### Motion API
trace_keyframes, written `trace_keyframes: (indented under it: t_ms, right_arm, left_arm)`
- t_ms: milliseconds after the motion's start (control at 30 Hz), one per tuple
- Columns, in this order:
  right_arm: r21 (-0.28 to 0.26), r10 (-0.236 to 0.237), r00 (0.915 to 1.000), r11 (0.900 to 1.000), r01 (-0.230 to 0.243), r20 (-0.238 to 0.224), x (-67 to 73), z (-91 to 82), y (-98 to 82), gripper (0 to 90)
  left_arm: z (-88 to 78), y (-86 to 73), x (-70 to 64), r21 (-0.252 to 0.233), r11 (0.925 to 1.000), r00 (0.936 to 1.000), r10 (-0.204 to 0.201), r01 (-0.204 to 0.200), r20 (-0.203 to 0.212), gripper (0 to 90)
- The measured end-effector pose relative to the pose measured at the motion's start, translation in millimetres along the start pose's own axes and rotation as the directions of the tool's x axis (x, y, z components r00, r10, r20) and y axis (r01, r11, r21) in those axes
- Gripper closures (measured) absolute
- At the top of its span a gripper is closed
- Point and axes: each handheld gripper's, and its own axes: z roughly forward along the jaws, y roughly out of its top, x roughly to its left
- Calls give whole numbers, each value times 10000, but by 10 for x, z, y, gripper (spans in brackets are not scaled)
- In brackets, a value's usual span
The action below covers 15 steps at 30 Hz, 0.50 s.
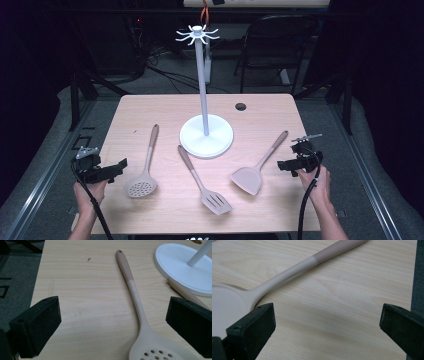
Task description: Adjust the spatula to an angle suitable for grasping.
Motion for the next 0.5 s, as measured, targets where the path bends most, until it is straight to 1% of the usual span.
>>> trace_keyframes:
  t_ms: [33,67,133,233,267,333,400,433,467,500]
  right_arm:
    - [-48,52,10000,10000,-52,-19,-2,3,-1,1]
    - [55,59,9999,10000,-58,-149,-10,9,3,3]
    - [50,110,9996,9999,-109,-270,-14,22,2,4]
    - [38,180,9994,9998,-179,-285,-9,36,11,5]
    - [22,236,9993,9997,-235,-290,-4,46,28,5]
    - [6,276,9990,9996,-276,-349,10,62,39,4]
    - [113,198,9991,9997,-194,-367,18,67,46,4]
    - [160,138,9990,9998,-131,-415,34,77,46,4]
    - [130,161,9988,9998,-155,-462,39,80,45,4]
    - [158,125,9990,9998,-118,-435,37,79,44,4]
  left_arm:
    - [0,0,0,0,10000,10000,0,0,0,0]
    - [1,2,-10,20,10000,10000,36,-36,23,0]
    - [8,0,-19,248,9997,9999,44,-46,99,0]
    - [20,-6,-22,265,9996,10000,31,-31,5,0]
    - [23,-4,-19,276,9996,10000,-30,32,-73,0]
    - [28,1,-13,295,9996,10000,-27,29,-56,0]
    - [29,6,-13,297,9996,10000,-2,3,-57,0]
    - [23,15,-12,405,9992,9999,61,-57,-101,0]
    - [35,20,-20,262,9997,9999,39,-36,-106,0]
    - [35,28,-24,293,9995,9999,85,-81,-133,1]
